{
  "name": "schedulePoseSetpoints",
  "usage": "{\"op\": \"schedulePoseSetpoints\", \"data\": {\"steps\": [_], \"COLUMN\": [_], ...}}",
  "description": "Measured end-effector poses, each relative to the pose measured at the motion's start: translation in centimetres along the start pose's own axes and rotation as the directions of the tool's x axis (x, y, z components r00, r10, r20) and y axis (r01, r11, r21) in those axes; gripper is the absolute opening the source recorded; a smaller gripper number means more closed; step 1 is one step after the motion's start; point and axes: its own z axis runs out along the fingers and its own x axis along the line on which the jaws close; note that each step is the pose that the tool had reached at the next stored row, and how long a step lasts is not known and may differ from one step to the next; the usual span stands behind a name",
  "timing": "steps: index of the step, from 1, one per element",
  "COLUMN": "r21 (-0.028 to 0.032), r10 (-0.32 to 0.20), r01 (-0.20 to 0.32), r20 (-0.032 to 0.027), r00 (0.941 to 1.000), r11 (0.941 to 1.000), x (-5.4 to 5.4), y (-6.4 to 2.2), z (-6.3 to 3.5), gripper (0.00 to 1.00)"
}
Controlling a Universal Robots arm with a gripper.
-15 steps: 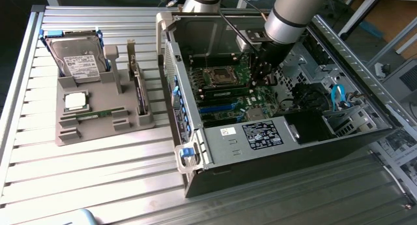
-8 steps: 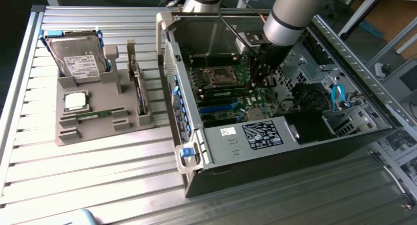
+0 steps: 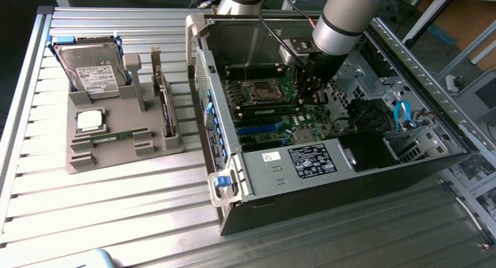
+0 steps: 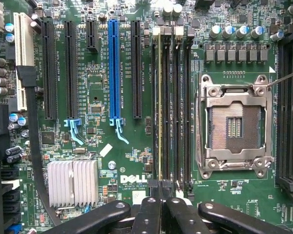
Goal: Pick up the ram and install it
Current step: 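Press down the ram until it locks into place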
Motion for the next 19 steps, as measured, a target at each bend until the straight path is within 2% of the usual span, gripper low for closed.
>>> {"op": "schedulePoseSetpoints", "data": {"steps": [15,16,17,18,19], "r21": [0.0001,0.0001,0.0006,0.0007,0.0007], "r10": [0.000,0.000,0.000,0.000,0.000], "r01": [0.000,0.000,0.000,0.000,0.000], "r20": [0.0003,-0.0002,0.0030,0.0013,0.0011], "r00": [1.0000,1.0000,1.0000,1.0000,1.0000], "r11": [1.0000,1.0000,1.0000,1.0000,1.0000], "x": [0.0,0.0,-0.1,-0.1,-0.1], "y": [0.00,0.00,0.00,0.03,0.03], "z": [0.00,-0.20,-0.56,-1.37,-1.79], "gripper": [0.11,0.11,0.11,0.11,0.11]}}
